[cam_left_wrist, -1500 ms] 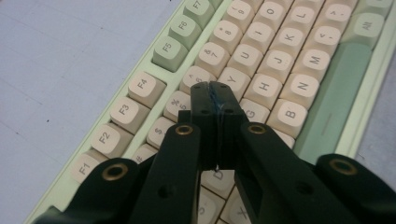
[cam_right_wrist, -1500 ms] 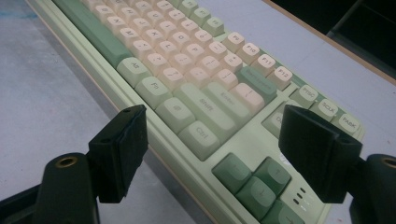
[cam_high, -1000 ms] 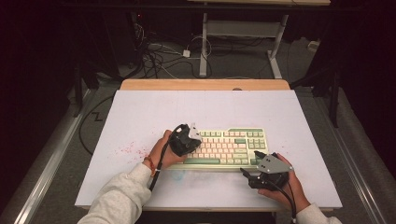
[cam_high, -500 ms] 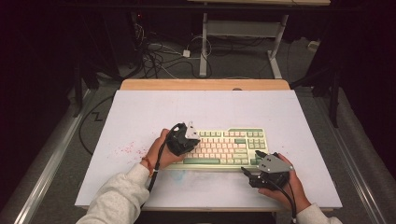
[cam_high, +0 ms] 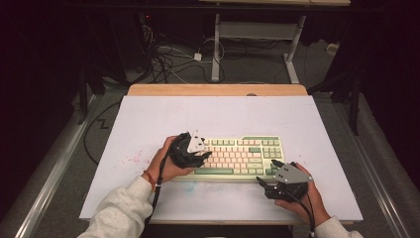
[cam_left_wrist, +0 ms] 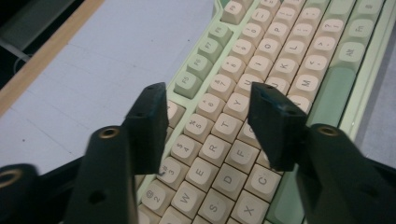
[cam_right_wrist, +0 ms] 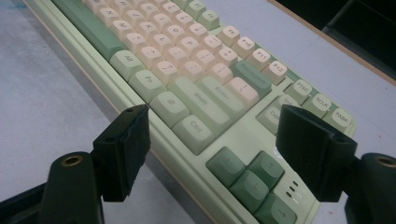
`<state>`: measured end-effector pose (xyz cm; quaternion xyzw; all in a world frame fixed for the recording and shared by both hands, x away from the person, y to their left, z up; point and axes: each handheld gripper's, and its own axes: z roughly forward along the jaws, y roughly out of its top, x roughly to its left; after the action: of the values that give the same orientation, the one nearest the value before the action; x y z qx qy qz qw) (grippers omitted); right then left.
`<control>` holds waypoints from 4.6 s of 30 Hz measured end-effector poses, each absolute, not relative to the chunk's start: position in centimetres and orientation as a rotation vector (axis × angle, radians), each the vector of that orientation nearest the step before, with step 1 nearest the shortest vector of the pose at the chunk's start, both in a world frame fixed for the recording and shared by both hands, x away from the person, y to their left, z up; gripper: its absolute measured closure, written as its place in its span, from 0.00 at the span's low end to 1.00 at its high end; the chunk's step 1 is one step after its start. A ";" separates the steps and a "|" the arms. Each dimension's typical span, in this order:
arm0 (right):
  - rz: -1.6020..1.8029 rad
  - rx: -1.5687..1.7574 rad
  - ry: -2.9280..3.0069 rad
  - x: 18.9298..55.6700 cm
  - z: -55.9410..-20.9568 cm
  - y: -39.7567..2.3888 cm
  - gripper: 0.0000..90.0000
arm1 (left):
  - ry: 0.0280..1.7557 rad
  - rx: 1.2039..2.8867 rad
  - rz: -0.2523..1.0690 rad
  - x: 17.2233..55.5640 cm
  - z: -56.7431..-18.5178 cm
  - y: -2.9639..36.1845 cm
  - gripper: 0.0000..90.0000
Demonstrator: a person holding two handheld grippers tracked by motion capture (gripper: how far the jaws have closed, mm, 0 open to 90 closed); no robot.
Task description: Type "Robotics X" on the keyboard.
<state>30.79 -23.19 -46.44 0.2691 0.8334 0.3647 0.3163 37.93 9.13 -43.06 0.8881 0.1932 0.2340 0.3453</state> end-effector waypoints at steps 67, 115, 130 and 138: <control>1.034 0.687 2.242 32.1 -45.5 -21.8 0.61 | 0.691 2.306 0.792 31.2 -48.1 18.8 0.21; 0.920 0.657 2.475 40.5 -45.8 -12.6 1.00 | 0.674 2.359 0.721 31.4 -48.8 18.2 0.21; 1.071 0.682 2.384 39.7 -44.0 -14.0 0.88 | 0.685 2.354 0.706 31.4 -48.8 18.1 0.21; 1.110 0.685 2.301 39.1 -43.2 -14.6 0.54 | 0.684 2.361 0.709 31.4 -48.9 18.2 0.21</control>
<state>39.13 -14.59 -43.25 0.2512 0.8432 0.4068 0.2458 31.42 18.18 -48.87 0.8839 0.2562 0.2655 0.2875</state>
